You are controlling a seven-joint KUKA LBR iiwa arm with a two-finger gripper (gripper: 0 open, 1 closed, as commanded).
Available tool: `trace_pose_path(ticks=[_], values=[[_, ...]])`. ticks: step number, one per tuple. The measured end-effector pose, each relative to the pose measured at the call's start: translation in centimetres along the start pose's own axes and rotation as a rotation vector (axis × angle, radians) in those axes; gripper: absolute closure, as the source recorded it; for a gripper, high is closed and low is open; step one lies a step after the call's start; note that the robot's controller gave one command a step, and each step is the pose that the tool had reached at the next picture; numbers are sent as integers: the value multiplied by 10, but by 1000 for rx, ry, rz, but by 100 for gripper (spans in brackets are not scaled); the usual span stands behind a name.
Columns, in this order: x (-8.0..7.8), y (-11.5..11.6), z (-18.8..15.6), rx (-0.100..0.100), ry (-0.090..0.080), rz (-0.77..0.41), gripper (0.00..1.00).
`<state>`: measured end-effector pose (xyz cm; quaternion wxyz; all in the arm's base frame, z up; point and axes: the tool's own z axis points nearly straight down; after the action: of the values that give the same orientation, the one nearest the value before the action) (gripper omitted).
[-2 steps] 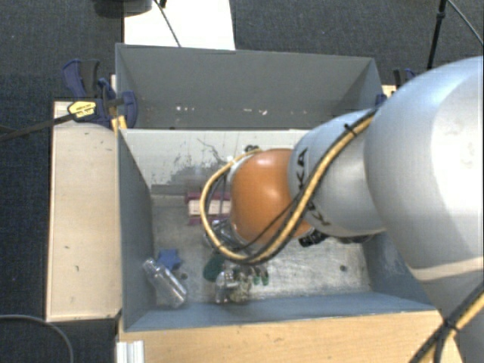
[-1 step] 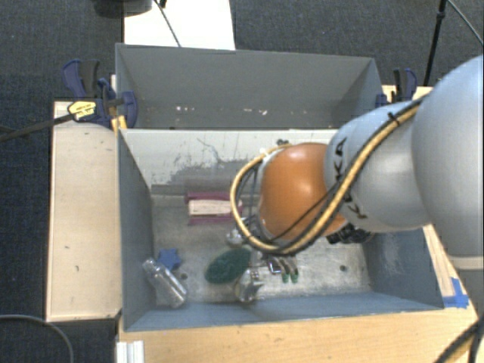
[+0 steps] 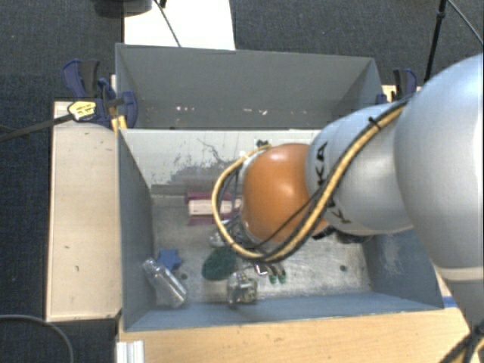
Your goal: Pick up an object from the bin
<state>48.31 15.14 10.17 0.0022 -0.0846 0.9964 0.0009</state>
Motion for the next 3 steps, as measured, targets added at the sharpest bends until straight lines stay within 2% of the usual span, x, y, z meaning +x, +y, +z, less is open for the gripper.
trace_pose_path(ticks=[1, 2, 3], values=[[5, -31, 29, -1, -16, -64, 0], [2, -15, 28, 3, -20, -265, 0], [4, -13, 28, -1, -15, -260, 100]])
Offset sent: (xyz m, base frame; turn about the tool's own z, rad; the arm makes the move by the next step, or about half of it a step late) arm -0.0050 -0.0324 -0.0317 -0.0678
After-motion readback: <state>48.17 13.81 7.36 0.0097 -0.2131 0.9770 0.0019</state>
